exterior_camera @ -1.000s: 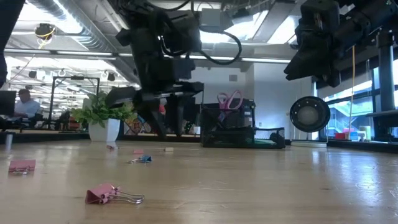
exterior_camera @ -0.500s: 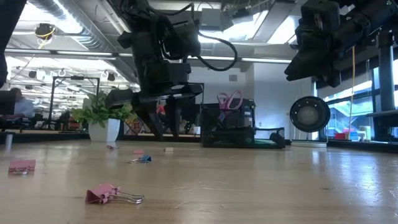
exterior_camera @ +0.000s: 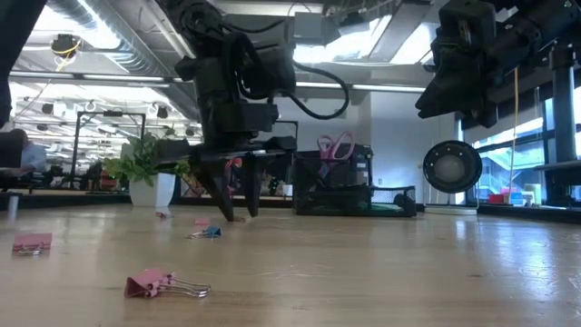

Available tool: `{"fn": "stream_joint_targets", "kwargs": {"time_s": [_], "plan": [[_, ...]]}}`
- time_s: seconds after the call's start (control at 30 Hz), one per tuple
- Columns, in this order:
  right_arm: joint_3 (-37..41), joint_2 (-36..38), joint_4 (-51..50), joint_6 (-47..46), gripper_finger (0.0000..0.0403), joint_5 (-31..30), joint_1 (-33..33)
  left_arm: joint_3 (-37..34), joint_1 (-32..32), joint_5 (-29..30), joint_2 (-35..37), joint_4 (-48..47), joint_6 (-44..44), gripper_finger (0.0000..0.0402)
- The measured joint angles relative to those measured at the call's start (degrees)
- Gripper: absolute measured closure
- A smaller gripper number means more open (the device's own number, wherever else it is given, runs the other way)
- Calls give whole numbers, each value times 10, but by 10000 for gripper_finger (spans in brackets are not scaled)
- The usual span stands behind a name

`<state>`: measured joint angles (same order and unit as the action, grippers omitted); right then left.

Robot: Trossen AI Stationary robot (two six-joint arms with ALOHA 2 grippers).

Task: Pick and place office supplies into organizer
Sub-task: Put the light yellow binder clip into the desk organizer

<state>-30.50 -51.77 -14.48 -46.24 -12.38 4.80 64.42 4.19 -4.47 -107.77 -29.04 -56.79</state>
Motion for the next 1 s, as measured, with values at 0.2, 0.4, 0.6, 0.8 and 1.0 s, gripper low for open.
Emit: {"fn": "stream_joint_targets", "kwargs": {"time_s": [0.2, 0.4, 0.6, 0.8, 1.0], "plan": [[0, 0, -1, 1, 327, 0, 0, 0, 2, 0, 0, 0, -8, 261], [0, 0, -2, 2, 327, 0, 0, -1, 2, 2, 0, 0, 27, 261], [0, 0, -2, 2, 327, 0, 0, -1, 0, 3, 0, 1, -18, 261], [0, 0, -2, 1, 327, 0, 0, -1, 0, 3, 0, 1, -23, 261], [0, 0, -2, 0, 327, 0, 0, -1, 0, 3, 0, 2, -43, 261]]}}
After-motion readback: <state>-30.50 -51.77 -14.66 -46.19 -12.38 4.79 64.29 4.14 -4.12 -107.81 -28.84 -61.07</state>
